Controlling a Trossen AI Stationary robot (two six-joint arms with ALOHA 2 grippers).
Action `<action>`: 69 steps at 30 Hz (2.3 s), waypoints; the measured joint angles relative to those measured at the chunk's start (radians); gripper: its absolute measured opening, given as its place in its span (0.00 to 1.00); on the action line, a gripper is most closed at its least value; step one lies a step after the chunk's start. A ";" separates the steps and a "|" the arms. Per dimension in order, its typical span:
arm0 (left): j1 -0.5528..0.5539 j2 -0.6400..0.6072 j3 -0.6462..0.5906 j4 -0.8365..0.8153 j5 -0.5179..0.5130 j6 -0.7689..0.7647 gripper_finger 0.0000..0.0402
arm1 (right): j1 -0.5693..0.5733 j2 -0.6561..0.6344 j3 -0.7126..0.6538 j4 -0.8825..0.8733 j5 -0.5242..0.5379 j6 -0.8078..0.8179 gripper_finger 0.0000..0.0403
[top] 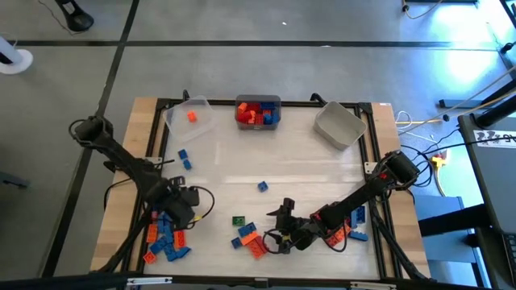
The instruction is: Sort blocks by size
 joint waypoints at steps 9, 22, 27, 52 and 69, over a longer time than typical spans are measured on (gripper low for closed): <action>-0.034 0.000 -0.121 0.113 0.086 -0.016 0.53 | 0.000 0.000 0.000 0.002 0.000 0.000 0.74; -0.045 0.000 -0.207 0.221 0.096 0.021 0.53 | 0.000 0.000 0.000 0.002 0.000 0.000 0.74; -0.045 0.000 -0.258 0.298 0.093 0.024 0.53 | 0.000 0.000 0.000 0.002 0.000 0.000 0.74; 0.123 0.000 -0.086 0.313 0.014 0.209 0.34 | 0.000 0.000 0.000 0.003 0.000 0.000 0.74; 0.622 0.003 0.037 0.625 -0.077 0.595 0.35 | 0.000 0.000 0.000 0.003 0.000 0.000 0.74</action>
